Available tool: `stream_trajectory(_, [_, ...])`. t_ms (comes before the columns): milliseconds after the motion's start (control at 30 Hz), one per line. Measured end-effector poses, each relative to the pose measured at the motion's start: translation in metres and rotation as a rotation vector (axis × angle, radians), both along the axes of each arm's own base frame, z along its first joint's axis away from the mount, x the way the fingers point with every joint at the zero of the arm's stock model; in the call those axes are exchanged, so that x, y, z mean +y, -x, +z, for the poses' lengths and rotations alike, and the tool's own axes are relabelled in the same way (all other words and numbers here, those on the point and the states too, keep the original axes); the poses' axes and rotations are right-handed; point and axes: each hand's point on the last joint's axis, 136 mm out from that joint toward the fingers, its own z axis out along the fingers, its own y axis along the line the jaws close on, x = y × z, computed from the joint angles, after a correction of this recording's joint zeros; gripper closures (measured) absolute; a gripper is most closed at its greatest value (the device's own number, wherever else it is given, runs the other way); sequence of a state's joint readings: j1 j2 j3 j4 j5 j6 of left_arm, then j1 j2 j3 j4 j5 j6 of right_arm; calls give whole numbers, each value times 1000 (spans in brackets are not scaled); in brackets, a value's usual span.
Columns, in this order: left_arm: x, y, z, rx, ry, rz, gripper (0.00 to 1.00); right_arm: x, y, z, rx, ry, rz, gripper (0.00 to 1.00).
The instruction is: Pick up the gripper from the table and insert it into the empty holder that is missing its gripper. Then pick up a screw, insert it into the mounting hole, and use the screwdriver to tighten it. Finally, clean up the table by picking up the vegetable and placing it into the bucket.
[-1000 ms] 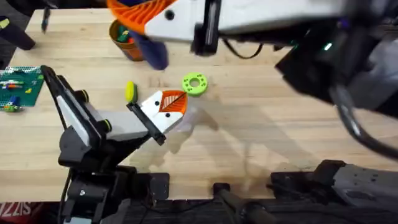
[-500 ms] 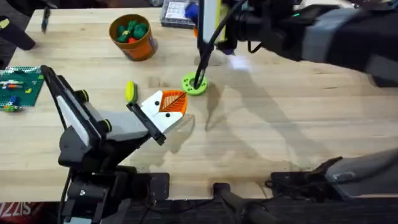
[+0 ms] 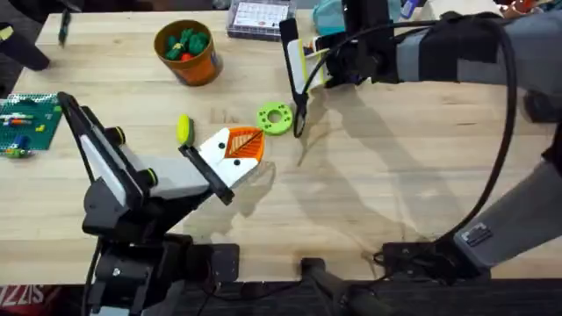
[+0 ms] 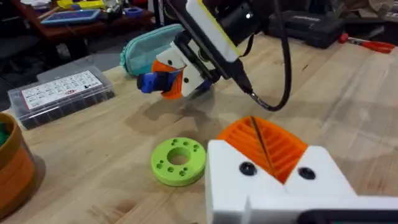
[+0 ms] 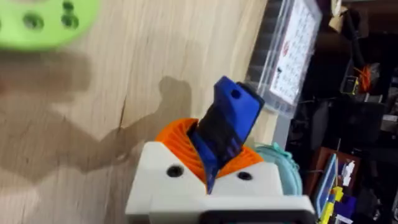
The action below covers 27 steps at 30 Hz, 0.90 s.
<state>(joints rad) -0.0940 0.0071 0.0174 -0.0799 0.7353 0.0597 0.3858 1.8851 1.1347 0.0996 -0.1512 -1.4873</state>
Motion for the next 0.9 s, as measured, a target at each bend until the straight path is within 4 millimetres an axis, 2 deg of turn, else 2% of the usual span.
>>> stream_trajectory(300, [0, 0, 0, 0, 0, 0, 986, -12, 1, -27, 49, 66, -7, 992])
stream_trajectory(333, [0, 0, 0, 0, 0, 0, 986, -12, 2, -29, 55, 69, -8, 950])
stream_trajectory(400, [0, 0, 0, 0, 0, 0, 986, -14, 4, -32, 72, 75, -11, 742])
stream_trajectory(467, [0, 0, 0, 0, 0, 0, 986, -14, 3, -31, 67, 75, -13, 605])
stream_trajectory(600, [0, 0, 0, 0, 0, 0, 986, -12, -8, -19, 26, 58, -36, 60])
stream_trajectory(667, [0, 0, 0, -1, -1, 1, 976, -11, -9, -16, 34, 52, -68, 11])
stream_trajectory(700, [0, 0, 0, -3, -2, 1, 859, -12, -8, -17, 44, 47, -90, 10])
stream_trajectory(800, [0, 0, 0, -4, -3, 3, 402, -12, 1, -17, 117, 6, -180, 8])
stream_trajectory(867, [0, 0, 0, -3, -2, 3, 83, -7, 14, -18, 204, -54, -267, 8])
stream_trajectory(900, [0, 0, 0, -2, -1, 3, 34, -3, 22, -18, 250, -88, -313, 7])
